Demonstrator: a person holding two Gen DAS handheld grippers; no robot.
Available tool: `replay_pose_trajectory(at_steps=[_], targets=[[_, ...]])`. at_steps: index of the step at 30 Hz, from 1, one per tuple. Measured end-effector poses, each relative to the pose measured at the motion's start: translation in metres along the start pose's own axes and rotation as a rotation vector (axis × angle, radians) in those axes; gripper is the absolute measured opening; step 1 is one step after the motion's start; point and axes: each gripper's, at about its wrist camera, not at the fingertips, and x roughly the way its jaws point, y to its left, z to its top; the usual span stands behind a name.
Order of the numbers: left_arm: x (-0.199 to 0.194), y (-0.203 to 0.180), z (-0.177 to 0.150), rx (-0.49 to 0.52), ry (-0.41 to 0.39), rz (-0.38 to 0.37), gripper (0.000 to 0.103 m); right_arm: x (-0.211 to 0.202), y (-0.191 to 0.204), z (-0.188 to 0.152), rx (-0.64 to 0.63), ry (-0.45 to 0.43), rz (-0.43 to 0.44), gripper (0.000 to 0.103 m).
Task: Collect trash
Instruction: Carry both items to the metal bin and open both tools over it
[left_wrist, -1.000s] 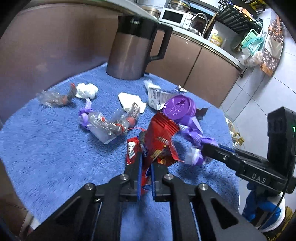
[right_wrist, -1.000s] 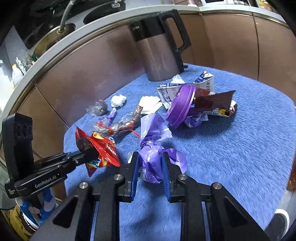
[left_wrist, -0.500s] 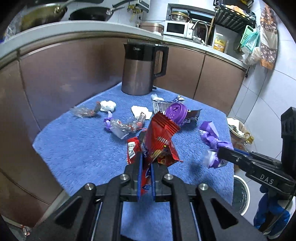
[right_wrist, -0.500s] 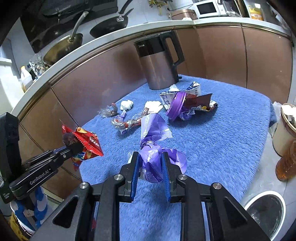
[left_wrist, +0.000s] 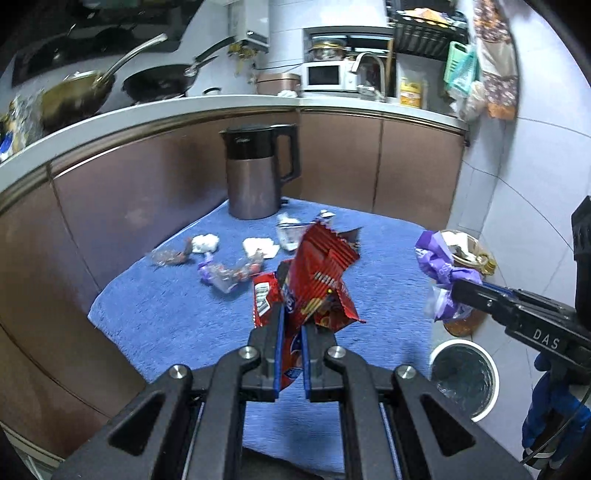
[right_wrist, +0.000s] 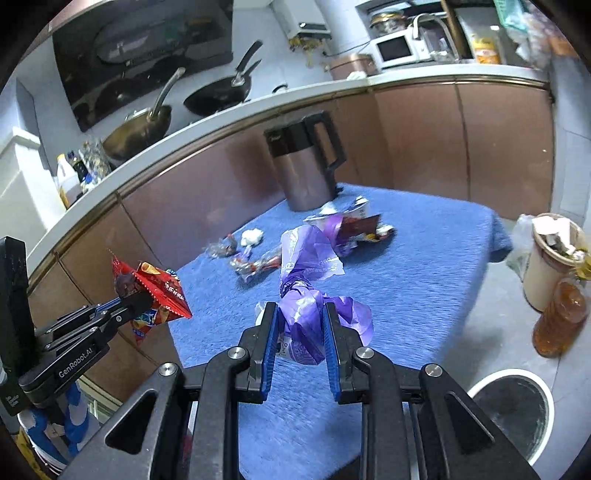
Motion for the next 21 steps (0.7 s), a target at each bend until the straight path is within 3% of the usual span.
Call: replay_pose_trajectory(at_steps=[4,11,16,21], targets=[[0.004,-0.036,0.006,0.054,0.010,-0.051,0.007,-0.032,-0.027,-0.005,0.033,-0.042,-0.051,0.023],[0.036,-0.130,0.012,0.174,0.117,-0.308,0.009,-0.081,-0.105,-0.030,0.143,-0.084,-0.213,0.024],[0.075,-0.195,0.002,0.220,0.239,-0.461,0.011,-0.095,-0.174,-0.065,0.259,-0.029,-0.350,0.024],[0.109,-0.250,-0.011,0.268,0.325,-0.524,0.011,-0.085,-0.220,-0.088,0.338,0.040,-0.399,0.024]])
